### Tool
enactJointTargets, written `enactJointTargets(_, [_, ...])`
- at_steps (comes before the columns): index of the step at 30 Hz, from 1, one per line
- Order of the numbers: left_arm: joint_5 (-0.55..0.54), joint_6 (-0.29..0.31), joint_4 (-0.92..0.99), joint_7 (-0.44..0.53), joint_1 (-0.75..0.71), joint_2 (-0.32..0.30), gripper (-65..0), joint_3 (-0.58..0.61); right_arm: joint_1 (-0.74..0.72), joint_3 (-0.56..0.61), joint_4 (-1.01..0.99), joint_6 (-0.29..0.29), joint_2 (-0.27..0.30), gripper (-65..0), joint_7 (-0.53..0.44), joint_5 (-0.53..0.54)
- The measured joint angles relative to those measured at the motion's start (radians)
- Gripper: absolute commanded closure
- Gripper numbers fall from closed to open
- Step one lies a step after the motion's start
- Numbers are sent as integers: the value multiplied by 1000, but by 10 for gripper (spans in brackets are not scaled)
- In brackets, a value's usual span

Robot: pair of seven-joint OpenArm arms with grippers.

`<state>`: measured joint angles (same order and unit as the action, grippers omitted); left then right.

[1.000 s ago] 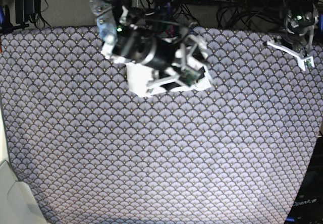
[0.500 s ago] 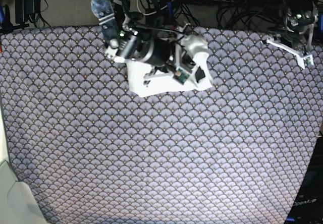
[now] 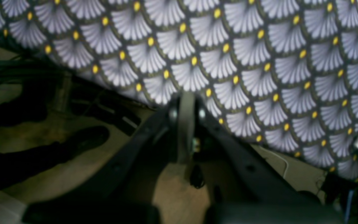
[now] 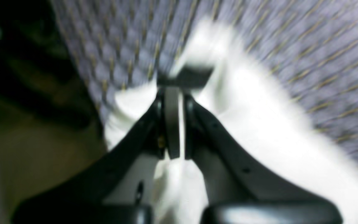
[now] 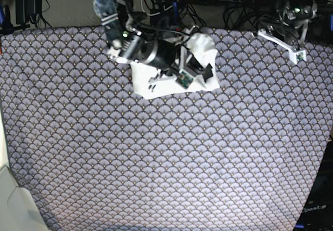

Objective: Fold the T-shirt properly
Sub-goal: 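Lower the folded bundle and open the right gripper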

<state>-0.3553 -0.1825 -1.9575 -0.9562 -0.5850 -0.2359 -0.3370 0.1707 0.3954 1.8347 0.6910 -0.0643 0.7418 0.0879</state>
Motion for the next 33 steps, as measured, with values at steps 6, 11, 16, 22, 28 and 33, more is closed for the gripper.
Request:
enactJointTargets(6, [-27,3,-8,-3,-2,4,-3,143,13,-7,117,4,40,0,79,3])
enactJointTargets(11, [-20,-4,-6,-4,38,6,-3,263,27,-47,115,4,84,0,93,-2])
enactJointTargets(16, [-19,-4,0,-8,107,6,-3,356,43,-118,115,4,103,0,96,-4])
enactJointTargets(22, [-15,-5,85,-8,154,4,-3,429,72,-165,117,4,122,0,97,-3])
enactJointTargets(28, [-22,-4,147,20,194,18,-3,440,69,-228,120,4,122,0,89,-2])
enactJointTargets(33, [-20,-5,194,44,240,53,-3,439,63,-267,148,4,122,0,94,-2])
